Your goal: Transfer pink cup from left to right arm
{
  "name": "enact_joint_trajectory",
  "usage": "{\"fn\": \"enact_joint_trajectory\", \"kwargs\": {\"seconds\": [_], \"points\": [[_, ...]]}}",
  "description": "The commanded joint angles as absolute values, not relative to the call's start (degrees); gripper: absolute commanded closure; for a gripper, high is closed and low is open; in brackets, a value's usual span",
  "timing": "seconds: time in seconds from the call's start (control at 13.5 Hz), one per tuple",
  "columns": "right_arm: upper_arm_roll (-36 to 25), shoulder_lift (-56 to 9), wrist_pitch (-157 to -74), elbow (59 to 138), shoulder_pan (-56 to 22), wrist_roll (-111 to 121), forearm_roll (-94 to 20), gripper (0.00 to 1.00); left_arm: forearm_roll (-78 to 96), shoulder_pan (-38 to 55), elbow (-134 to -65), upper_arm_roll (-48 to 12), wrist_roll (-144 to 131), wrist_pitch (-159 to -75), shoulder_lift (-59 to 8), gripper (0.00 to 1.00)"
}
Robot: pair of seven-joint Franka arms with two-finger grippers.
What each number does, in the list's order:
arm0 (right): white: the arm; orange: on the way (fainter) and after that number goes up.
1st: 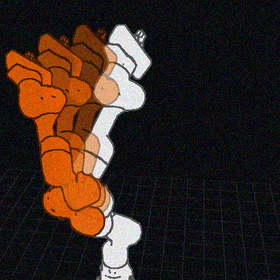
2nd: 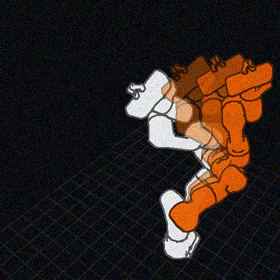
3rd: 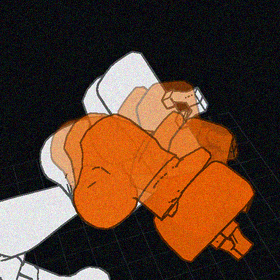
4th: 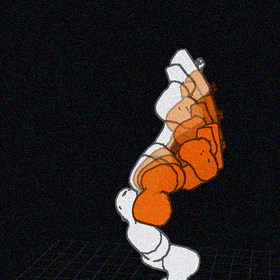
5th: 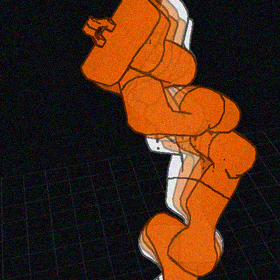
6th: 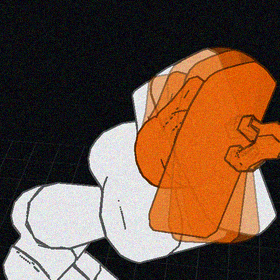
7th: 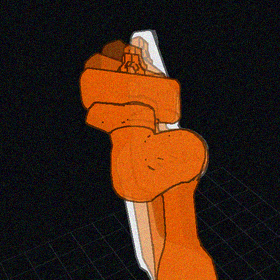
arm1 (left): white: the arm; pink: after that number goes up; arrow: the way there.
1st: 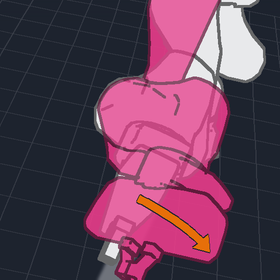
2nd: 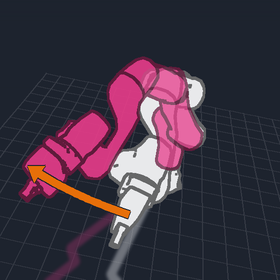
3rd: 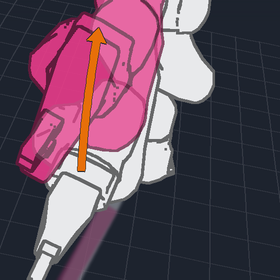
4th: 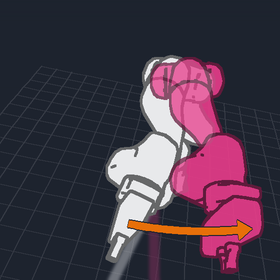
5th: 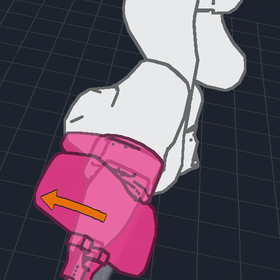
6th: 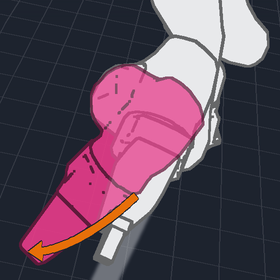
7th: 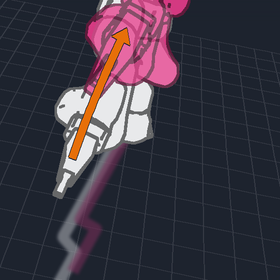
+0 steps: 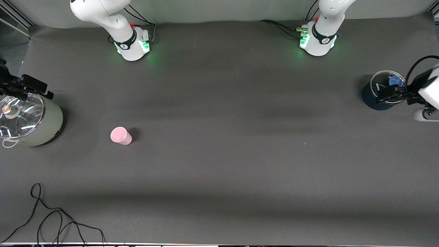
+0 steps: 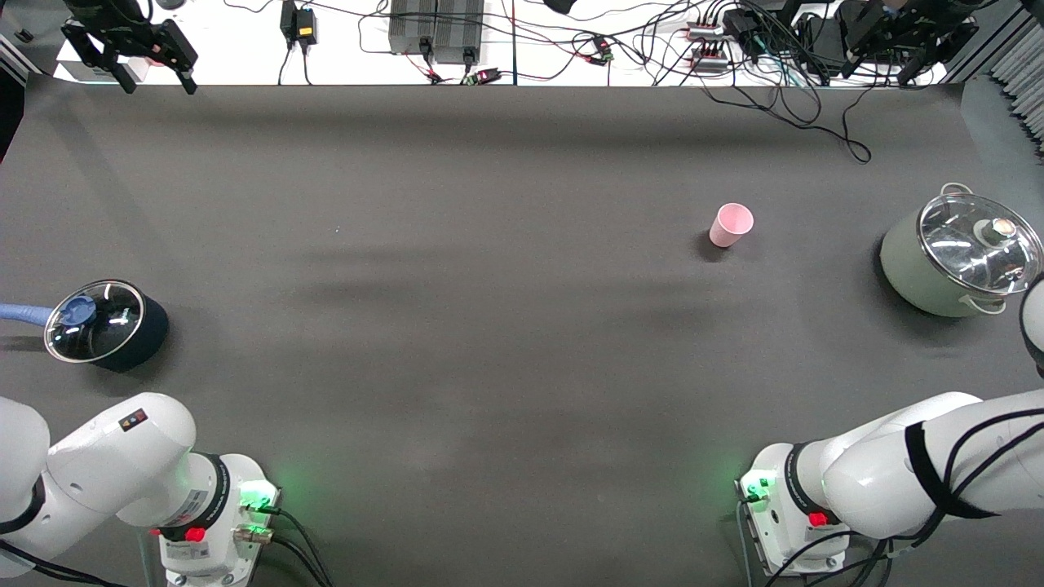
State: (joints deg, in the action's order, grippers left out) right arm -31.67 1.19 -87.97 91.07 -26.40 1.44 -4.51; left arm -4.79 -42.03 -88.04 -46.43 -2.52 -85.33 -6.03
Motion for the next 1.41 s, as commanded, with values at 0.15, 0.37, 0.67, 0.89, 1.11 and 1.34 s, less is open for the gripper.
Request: {"fn": "enact_joint_trajectory", "kwargs": {"seconds": [0.15, 0.37, 0.67, 0.89, 1.11, 1.34], "points": [[-32.7, -1.3, -86.7, 88.2, -26.8, 0.9, -3.5, 0.0, -4.4, -41.1, -92.0, -45.1, -1.6, -87.8, -1.6, 0.01], [-32.8, -1.3, -86.7, 88.2, -26.9, 0.9, -3.5, 0.0, -2.4, -28.4, -91.7, -30.2, 0.4, -87.7, -1.3, 0.01], [-32.3, -1.3, -86.7, 88.3, -26.7, 0.8, -3.5, 0.0, -1.1, -4.0, -91.9, -5.9, 0.6, -88.1, 0.1, 0.01], [-26.4, -1.3, -86.7, 88.2, -19.8, 1.1, -3.6, 0.0, -0.9, 6.4, -91.9, 3.3, 0.7, -88.7, 0.1, 0.01], [-12.1, -1.1, -86.7, 88.2, -6.2, 0.9, -3.4, 0.0, -0.6, 7.6, -91.8, 4.1, 0.8, -89.2, 0.0, 0.01], [-9.1, -0.9, -86.7, 88.3, -2.9, 1.0, -3.4, 0.0, 1.1, 7.3, -91.7, 4.2, 3.3, -89.8, -0.2, 0.01]]}}
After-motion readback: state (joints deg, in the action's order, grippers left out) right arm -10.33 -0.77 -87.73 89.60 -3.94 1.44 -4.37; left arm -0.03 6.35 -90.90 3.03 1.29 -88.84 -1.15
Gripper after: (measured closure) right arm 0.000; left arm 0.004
